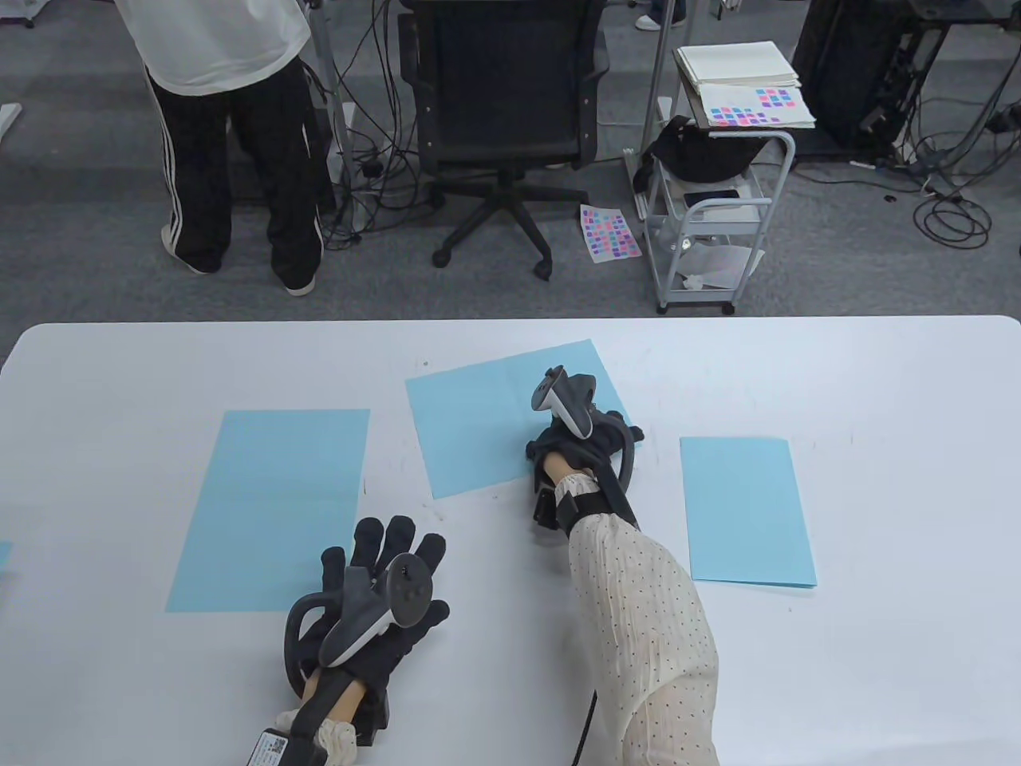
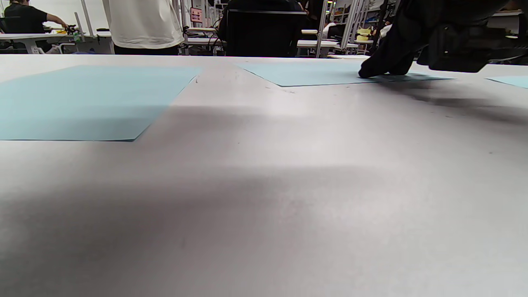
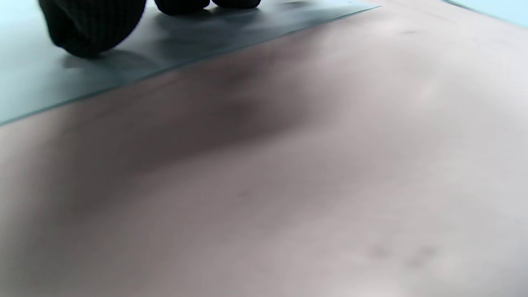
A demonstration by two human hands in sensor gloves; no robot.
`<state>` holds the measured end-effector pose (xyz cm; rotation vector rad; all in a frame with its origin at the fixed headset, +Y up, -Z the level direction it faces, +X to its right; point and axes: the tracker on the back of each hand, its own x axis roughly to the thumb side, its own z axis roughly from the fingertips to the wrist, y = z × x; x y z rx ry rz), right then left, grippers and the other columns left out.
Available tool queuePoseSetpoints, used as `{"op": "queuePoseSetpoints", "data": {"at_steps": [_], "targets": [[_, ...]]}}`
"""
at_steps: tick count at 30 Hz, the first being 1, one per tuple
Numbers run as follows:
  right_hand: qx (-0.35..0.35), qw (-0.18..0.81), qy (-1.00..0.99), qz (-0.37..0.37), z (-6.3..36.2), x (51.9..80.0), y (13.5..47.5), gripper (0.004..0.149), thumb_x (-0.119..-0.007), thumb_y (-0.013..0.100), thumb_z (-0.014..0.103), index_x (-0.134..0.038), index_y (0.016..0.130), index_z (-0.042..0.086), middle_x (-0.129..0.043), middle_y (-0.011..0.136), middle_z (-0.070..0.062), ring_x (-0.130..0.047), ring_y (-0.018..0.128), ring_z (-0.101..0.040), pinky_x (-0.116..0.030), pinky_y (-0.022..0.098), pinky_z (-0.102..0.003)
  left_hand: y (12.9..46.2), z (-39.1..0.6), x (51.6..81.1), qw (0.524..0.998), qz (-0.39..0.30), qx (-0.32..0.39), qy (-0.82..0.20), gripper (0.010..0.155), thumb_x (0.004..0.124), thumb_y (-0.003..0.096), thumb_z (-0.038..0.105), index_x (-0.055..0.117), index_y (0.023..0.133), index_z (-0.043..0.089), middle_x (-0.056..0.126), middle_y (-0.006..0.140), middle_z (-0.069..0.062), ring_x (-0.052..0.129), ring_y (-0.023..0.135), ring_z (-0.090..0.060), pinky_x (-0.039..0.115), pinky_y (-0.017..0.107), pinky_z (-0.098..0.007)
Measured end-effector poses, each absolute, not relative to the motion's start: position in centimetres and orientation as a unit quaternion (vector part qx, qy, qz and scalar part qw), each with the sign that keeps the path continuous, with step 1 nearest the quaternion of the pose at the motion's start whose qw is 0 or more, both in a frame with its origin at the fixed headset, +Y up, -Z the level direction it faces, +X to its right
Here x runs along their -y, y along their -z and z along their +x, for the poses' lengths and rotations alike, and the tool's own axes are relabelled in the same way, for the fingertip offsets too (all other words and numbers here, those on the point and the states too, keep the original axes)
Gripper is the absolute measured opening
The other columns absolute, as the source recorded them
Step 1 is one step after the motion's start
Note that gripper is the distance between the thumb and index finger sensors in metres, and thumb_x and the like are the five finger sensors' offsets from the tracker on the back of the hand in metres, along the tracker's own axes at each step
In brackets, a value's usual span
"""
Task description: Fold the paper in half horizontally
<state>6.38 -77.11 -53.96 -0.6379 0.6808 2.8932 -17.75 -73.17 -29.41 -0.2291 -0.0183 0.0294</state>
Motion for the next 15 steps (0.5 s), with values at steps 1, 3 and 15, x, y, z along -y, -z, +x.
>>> {"op": "queuePoseSetpoints", "data": {"at_steps": [1,3,15], "targets": [[-0.224,0.057,-0.951,-0.207,7.0,77.0,53.7,0.065,-0.074,0.042,0.049,-0.041,0.098,0.039,-0.033,0.109,0.009,-0.008,0.107,-0.039,-0.009,0.072,-0.07,29.4,-17.7,73.2,0.993,-0.114,0.01,-0.014,0.077,0.061,0.0333,0.066,0.023,0.1,0.062,0.01,0.118,0.021,0.009,0.115,-0.018,0.024,0.088,-0.058],[-0.223,0.072,-0.951,-0.202,8.0,76.9,53.2,0.065,-0.076,0.043,0.045,-0.043,0.099,0.04,-0.032,0.111,0.01,-0.008,0.107,-0.038,-0.008,0.071,-0.07,29.4,-17.7,73.2,0.993,-0.115,0.01,-0.014,0.077,0.061,0.0334,0.066,0.023,0.1,0.062,0.01,0.118,0.021,0.009,0.115,-0.018,0.024,0.088,-0.058],[-0.214,0.097,-0.969,-0.08,10.1,76.7,49.5,0.06,-0.081,0.045,0.027,-0.056,0.098,0.04,-0.04,0.116,0.016,-0.019,0.109,-0.032,-0.015,0.073,-0.067,29.4,-17.7,73.1,0.992,-0.12,0.017,-0.02,0.077,0.061,0.0333,0.066,0.023,0.1,0.062,0.01,0.118,0.021,0.009,0.115,-0.018,0.024,0.088,-0.058]]}}
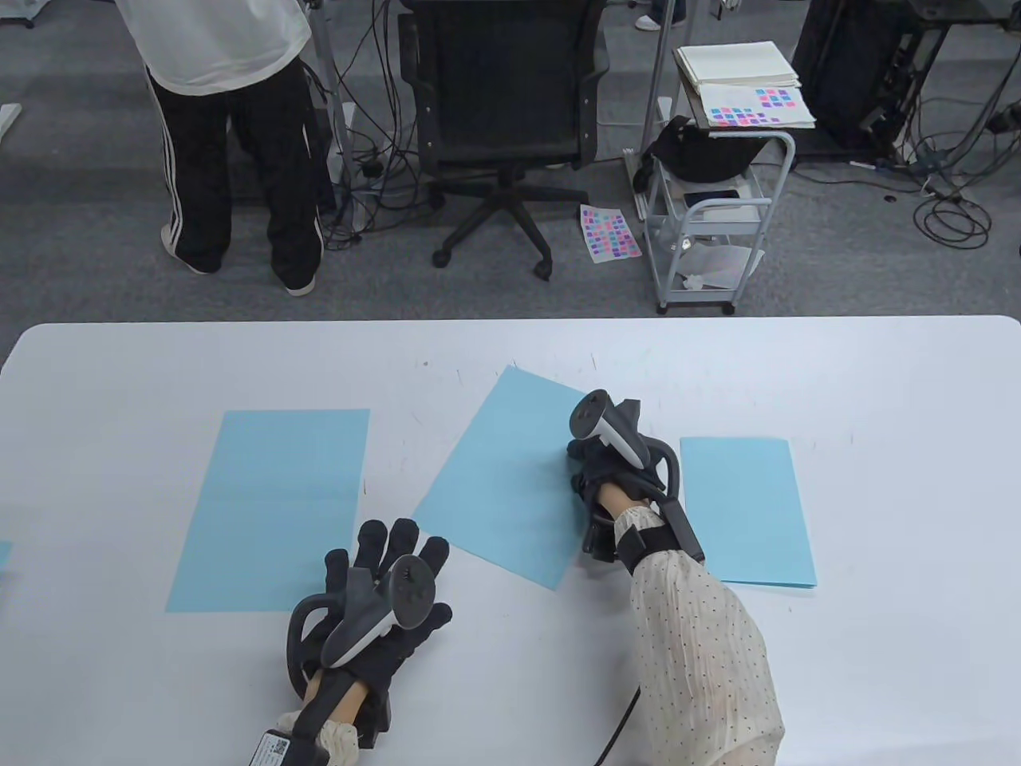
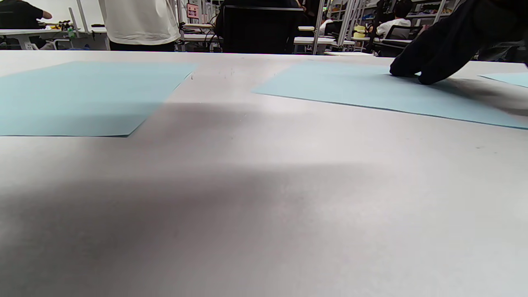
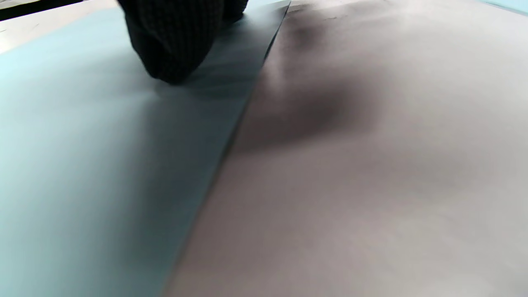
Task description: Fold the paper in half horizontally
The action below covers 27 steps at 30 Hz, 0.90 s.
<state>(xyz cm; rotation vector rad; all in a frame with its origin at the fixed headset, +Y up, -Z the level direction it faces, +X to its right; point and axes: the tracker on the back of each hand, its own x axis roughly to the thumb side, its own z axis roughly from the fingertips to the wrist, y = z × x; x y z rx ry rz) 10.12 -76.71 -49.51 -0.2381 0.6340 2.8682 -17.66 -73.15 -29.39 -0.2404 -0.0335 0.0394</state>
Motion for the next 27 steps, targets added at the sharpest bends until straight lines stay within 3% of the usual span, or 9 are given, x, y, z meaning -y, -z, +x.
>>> {"op": "queuePoseSetpoints", "data": {"at_steps": [10,25,27], "targets": [[-0.205,0.064,-0.976,0.027,9.5,76.9,45.7,0.059,-0.077,0.046,0.02,-0.057,0.097,0.04,-0.044,0.114,0.018,-0.023,0.109,-0.028,-0.017,0.073,-0.067,29.5,-17.7,73.2,0.992,-0.125,0.025,-0.018,0.077,0.061,0.0335,0.066,0.023,0.1,0.062,0.01,0.118,0.021,0.009,0.115,-0.018,0.025,0.088,-0.058],[-0.184,0.063,-0.98,0.034,8.8,77.2,40.6,0.059,-0.075,0.047,0.019,-0.056,0.098,0.042,-0.044,0.116,0.018,-0.021,0.11,-0.027,-0.015,0.073,-0.067,29.1,-16.7,73.1,0.991,-0.124,0.042,-0.008,0.077,0.061,0.0334,0.066,0.023,0.1,0.062,0.01,0.118,0.021,0.009,0.115,-0.018,0.025,0.088,-0.058],[-0.17,0.068,-0.982,0.046,9.1,77.1,40.1,0.06,-0.074,0.047,0.019,-0.054,0.098,0.042,-0.038,0.117,0.018,-0.021,0.11,-0.027,-0.015,0.074,-0.066,28.9,-16.6,73.0,0.992,-0.118,0.043,-0.003,0.077,0.061,0.0335,0.066,0.023,0.1,0.062,0.01,0.118,0.022,0.009,0.115,-0.018,0.025,0.088,-0.058]]}}
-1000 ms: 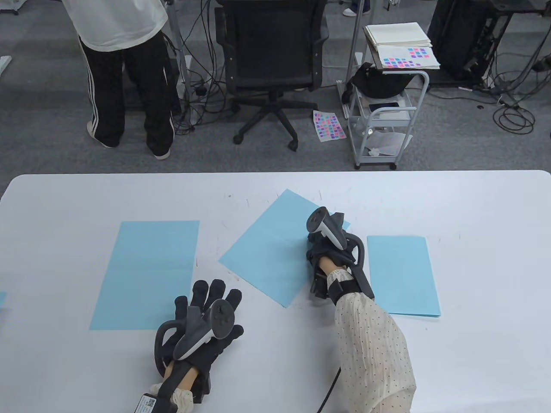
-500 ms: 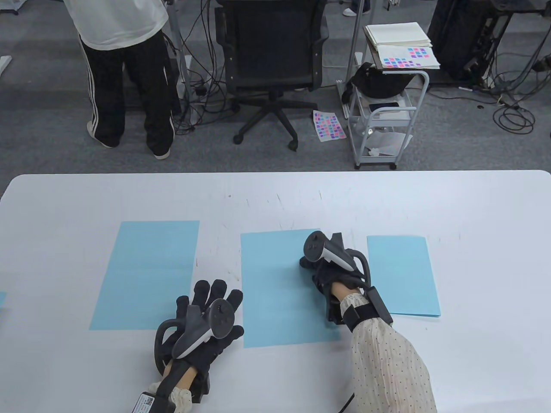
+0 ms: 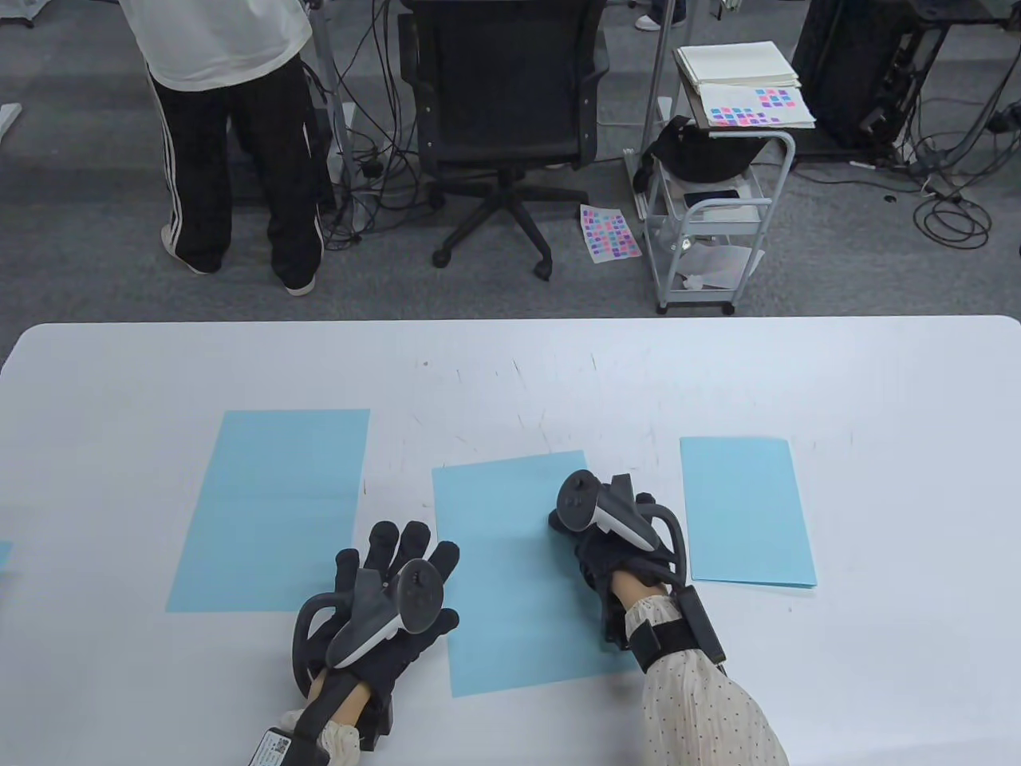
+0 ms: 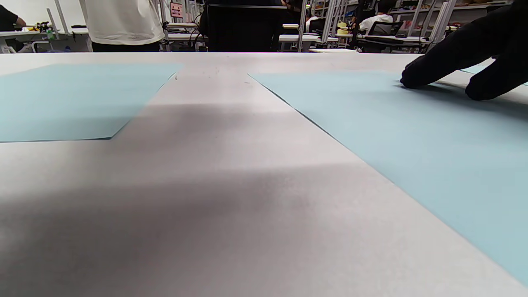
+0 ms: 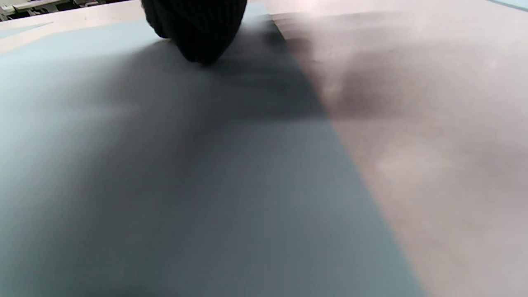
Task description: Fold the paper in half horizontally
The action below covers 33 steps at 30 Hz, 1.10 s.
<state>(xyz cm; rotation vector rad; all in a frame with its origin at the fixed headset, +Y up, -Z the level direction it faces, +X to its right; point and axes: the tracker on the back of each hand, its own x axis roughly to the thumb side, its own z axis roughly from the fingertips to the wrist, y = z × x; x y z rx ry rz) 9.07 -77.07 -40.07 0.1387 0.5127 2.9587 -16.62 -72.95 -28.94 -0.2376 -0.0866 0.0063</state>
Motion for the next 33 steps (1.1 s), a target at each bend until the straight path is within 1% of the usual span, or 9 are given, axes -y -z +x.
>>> {"op": "queuePoseSetpoints", "data": {"at_steps": [4,10,12,15,20,22,25,27,33], "targets": [[-0.168,0.082,-0.979,0.08,10.0,76.1,38.3,0.061,-0.071,0.048,0.022,-0.048,0.1,0.043,-0.029,0.117,0.018,-0.017,0.109,-0.025,-0.014,0.074,-0.065,28.9,-16.3,73.2,0.991,-0.124,0.047,0.0,0.077,0.061,0.0335,0.066,0.023,0.1,0.062,0.01,0.118,0.022,0.009,0.115,-0.018,0.025,0.088,-0.058],[-0.166,0.1,-0.974,0.114,12.5,74.9,34.9,0.063,-0.074,0.047,0.034,-0.047,0.102,0.043,-0.032,0.118,0.016,-0.015,0.109,-0.027,-0.012,0.074,-0.066,28.9,-16.1,73.3,0.991,-0.128,0.05,0.006,0.077,0.061,0.0334,0.066,0.022,0.1,0.062,0.01,0.118,0.022,0.009,0.115,-0.018,0.025,0.088,-0.058],[-0.165,0.112,-0.973,0.116,13.3,74.8,34.1,0.062,-0.074,0.047,0.034,-0.047,0.102,0.042,-0.033,0.118,0.015,-0.016,0.11,-0.028,-0.013,0.074,-0.066,28.9,-16.1,73.4,0.99,-0.13,0.05,0.003,0.077,0.061,0.0335,0.066,0.022,0.1,0.062,0.01,0.118,0.022,0.008,0.115,-0.018,0.024,0.088,-0.058],[-0.176,0.122,-0.969,0.126,15.0,75.4,32.8,0.063,-0.079,0.045,0.036,-0.053,0.101,0.043,-0.037,0.118,0.015,-0.017,0.11,-0.028,-0.013,0.073,-0.067,28.8,-16.1,73.4,0.99,-0.134,0.049,0.002,0.077,0.061,0.0336,0.066,0.022,0.1,0.062,0.009,0.118,0.022,0.008,0.115,-0.018,0.024,0.088,-0.058],[-0.192,0.137,-0.964,0.126,16.8,77.2,31.8,0.063,-0.08,0.043,0.04,-0.054,0.1,0.045,-0.035,0.118,0.016,-0.015,0.11,-0.029,-0.01,0.072,-0.067,29.0,-15.9,73.6,0.988,-0.147,0.046,-0.001,0.078,0.061,0.0337,0.066,0.021,0.1,0.062,0.009,0.118,0.022,0.008,0.115,-0.018,0.024,0.088,-0.058],[-0.193,0.139,-0.963,0.122,16.9,77.7,31.8,0.063,-0.08,0.043,0.041,-0.055,0.1,0.046,-0.035,0.118,0.017,-0.014,0.11,-0.029,-0.01,0.072,-0.067,29.1,-15.8,73.6,0.987,-0.152,0.045,-0.001,0.078,0.061,0.0338,0.066,0.02,0.1,0.062,0.008,0.118,0.022,0.007,0.115,-0.018,0.023,0.089,-0.058],[-0.208,0.1,-0.965,0.122,16.7,78.3,31.4,0.064,-0.08,0.042,0.043,-0.052,0.1,0.047,-0.032,0.118,0.018,-0.012,0.109,-0.028,-0.008,0.072,-0.067,29.7,-15.6,73.5,0.986,-0.161,0.042,-0.003,0.078,0.06,0.0342,0.066,0.019,0.1,0.062,0.007,0.118,0.023,0.006,0.115,-0.018,0.022,0.089,-0.057],[-0.2,0.092,-0.968,0.12,16.5,78.2,31.2,0.064,-0.078,0.042,0.044,-0.051,0.1,0.048,-0.032,0.118,0.018,-0.012,0.109,-0.028,-0.009,0.072,-0.066,30.2,-15.3,73.3,0.986,-0.162,0.043,-0.001,0.079,0.06,0.0341,0.066,0.018,0.1,0.062,0.007,0.118,0.023,0.006,0.116,-0.017,0.022,0.089,-0.057],[-0.205,0.083,-0.969,0.109,16.1,78.3,31.0,0.064,-0.075,0.042,0.045,-0.048,0.1,0.047,-0.03,0.117,0.018,-0.013,0.109,-0.028,-0.01,0.073,-0.066,33.0,-14.4,71.6,0.988,-0.15,0.039,0.005,0.081,0.06,0.0342,0.067,0.015,0.101,0.06,0.006,0.119,0.023,0.005,0.116,-0.017,0.022,0.09,-0.057]]}}
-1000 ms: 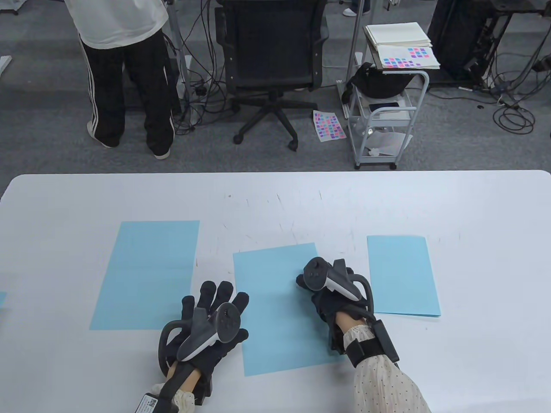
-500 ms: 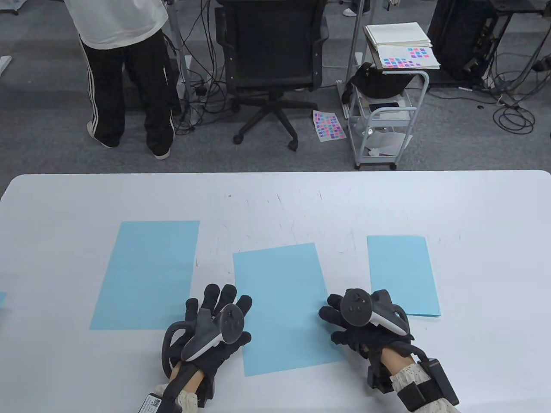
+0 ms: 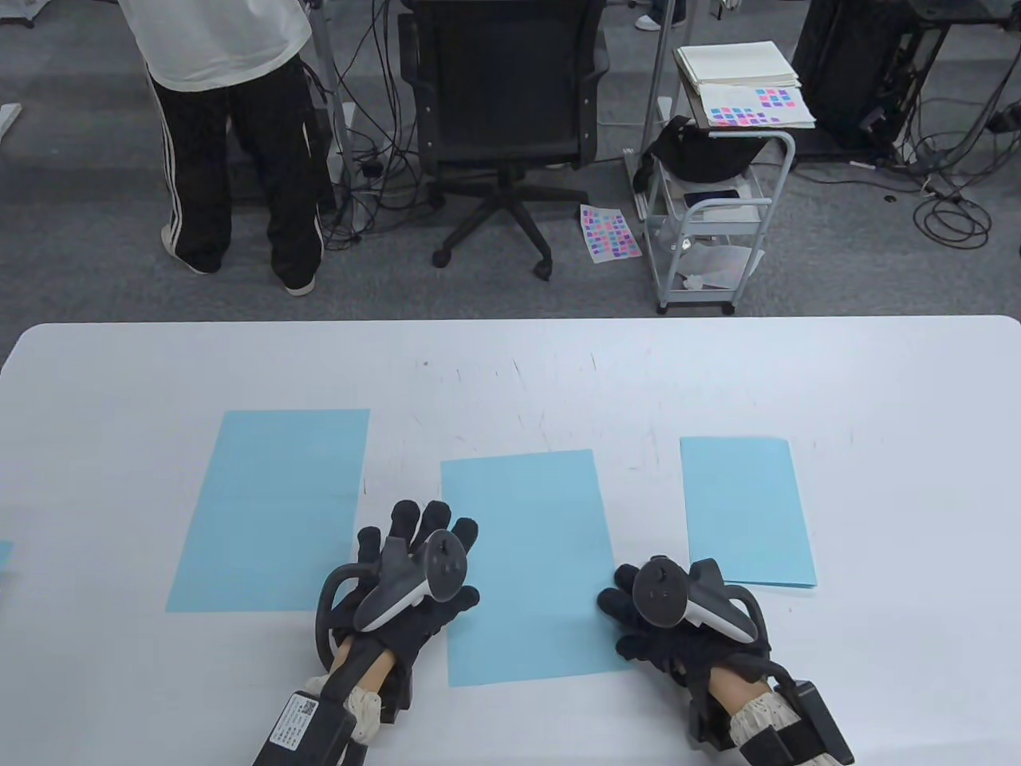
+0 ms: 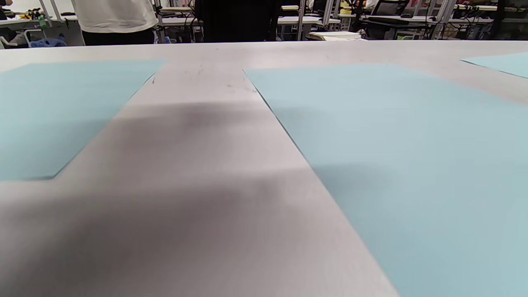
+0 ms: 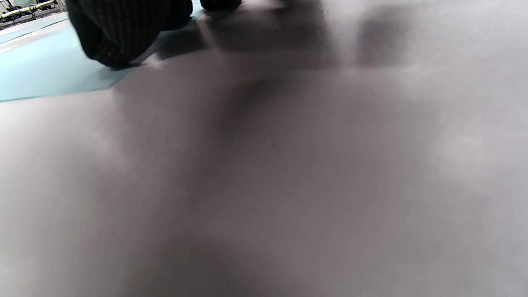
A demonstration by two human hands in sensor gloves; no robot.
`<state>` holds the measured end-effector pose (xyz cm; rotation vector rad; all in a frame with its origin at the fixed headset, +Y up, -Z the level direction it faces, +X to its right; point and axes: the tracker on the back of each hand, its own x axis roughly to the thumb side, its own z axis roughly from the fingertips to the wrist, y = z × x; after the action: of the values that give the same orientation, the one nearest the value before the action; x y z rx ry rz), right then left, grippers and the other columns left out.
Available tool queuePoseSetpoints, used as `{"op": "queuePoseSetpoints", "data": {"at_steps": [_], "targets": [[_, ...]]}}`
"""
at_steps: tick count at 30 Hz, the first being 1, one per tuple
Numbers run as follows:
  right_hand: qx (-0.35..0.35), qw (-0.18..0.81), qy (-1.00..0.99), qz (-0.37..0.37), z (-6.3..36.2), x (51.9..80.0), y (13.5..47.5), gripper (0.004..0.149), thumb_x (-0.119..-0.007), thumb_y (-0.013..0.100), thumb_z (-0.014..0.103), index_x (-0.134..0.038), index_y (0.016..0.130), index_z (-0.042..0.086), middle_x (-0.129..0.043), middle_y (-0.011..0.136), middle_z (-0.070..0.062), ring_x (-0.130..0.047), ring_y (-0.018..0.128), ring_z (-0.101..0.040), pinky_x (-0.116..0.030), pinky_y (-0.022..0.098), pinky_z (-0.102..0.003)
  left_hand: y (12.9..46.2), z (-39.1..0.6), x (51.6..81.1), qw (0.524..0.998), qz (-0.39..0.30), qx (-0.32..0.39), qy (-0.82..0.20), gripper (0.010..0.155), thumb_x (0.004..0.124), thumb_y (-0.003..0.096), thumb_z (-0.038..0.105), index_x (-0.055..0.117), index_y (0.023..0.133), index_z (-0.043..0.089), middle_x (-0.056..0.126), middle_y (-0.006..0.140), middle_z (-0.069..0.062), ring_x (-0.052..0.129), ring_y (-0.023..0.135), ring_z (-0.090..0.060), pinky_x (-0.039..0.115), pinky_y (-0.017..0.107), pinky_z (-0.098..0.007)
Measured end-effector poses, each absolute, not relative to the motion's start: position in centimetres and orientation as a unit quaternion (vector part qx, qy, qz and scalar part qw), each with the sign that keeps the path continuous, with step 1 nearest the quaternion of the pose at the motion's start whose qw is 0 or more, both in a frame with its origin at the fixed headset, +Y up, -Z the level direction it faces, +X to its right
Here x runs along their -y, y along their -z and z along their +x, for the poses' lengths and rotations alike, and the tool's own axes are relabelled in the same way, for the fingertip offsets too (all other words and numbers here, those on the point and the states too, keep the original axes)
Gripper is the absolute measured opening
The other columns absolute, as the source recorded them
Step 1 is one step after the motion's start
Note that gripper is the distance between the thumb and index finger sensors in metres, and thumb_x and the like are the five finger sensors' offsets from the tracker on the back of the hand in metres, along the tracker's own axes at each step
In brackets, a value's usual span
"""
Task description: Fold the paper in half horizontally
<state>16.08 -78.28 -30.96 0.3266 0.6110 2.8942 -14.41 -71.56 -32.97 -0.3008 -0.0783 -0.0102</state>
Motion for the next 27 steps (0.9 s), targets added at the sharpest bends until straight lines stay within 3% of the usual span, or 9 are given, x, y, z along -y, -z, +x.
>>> {"op": "queuePoseSetpoints", "data": {"at_steps": [8,16,27], "targets": [[-0.216,0.09,-0.967,0.098,16.2,78.3,31.1,0.063,-0.075,0.042,0.045,-0.048,0.098,0.049,-0.029,0.116,0.021,-0.015,0.109,-0.027,-0.01,0.073,-0.066,39.6,-13.9,71.4,0.984,-0.177,0.006,-0.016,0.086,0.059,0.0345,0.067,0.008,0.102,0.054,0.008,0.12,0.022,0.006,0.117,-0.017,0.023,0.09,-0.056],[-0.216,0.081,-0.969,0.09,16.1,78.2,31.2,0.062,-0.075,0.041,0.045,-0.048,0.096,0.051,-0.03,0.115,0.023,-0.016,0.11,-0.026,-0.01,0.073,-0.066,45.4,-13.6,75.3,0.968,-0.245,-0.052,0.005,0.086,0.057,0.0338,0.068,0.011,0.104,0.051,0.007,0.119,0.02,0.003,0.115,-0.016,0.022,0.09,-0.055],[-0.218,0.089,-0.968,0.091,16.2,78.3,31.3,0.062,-0.076,0.041,0.045,-0.049,0.096,0.051,-0.03,0.115,0.023,-0.016,0.11,-0.026,-0.01,0.073,-0.065,46.2,-13.3,78.5,0.952,-0.292,-0.085,0.042,0.08,0.055,0.0314,0.069,0.017,0.101,0.058,0.003,0.116,0.022,-0.003,0.112,-0.016,0.019,0.089,-0.054]]}}
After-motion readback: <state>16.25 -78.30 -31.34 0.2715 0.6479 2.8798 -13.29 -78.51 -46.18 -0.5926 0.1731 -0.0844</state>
